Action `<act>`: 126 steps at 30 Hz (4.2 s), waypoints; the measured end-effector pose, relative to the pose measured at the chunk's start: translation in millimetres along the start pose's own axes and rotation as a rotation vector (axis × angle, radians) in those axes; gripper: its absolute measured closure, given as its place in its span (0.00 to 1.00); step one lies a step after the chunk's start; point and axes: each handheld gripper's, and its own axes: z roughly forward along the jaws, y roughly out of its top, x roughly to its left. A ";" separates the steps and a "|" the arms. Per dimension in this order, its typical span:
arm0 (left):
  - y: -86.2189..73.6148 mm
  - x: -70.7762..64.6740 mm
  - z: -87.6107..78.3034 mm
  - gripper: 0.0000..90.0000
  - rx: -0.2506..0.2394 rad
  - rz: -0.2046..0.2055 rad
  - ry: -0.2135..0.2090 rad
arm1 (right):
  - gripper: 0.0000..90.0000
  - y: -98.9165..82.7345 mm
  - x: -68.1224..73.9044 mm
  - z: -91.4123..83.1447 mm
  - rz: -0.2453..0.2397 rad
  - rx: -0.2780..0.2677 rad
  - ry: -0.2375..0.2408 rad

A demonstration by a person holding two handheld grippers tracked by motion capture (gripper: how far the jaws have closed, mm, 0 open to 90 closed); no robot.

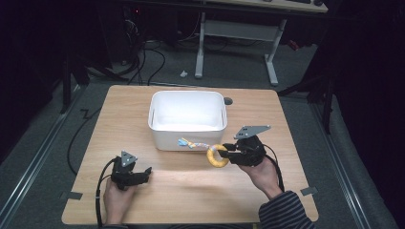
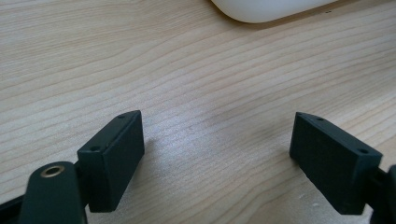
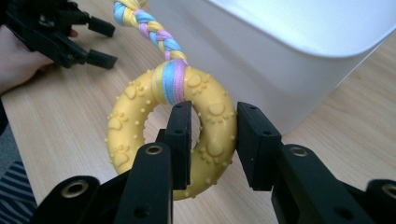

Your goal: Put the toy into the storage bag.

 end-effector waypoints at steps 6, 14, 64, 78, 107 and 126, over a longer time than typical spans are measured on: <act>0.1 0.2 0.2 0.20 -0.001 -0.002 0.003 | 0.76 9.8 0.5 -11.3 -0.013 -0.015 0.004; 0.1 0.2 0.1 0.20 -0.001 -0.002 0.002 | 0.76 22.9 -5.2 -17.8 -0.008 -0.035 -0.011; 0.1 -0.3 0.1 0.20 0.002 0.000 0.003 | 0.75 91.1 -50.0 47.1 -0.002 0.023 -0.059; 0.1 -0.3 0.1 0.20 0.001 0.001 0.003 | 0.75 95.2 -57.0 71.2 0.025 0.062 -0.066; 0.2 -0.5 0.2 0.20 0.002 0.004 0.002 | 0.53 87.6 -61.7 66.1 0.050 0.045 -0.083; 0.2 -0.5 0.2 0.20 0.002 0.004 0.002 | 0.50 60.5 -71.2 18.8 0.099 -0.057 -0.128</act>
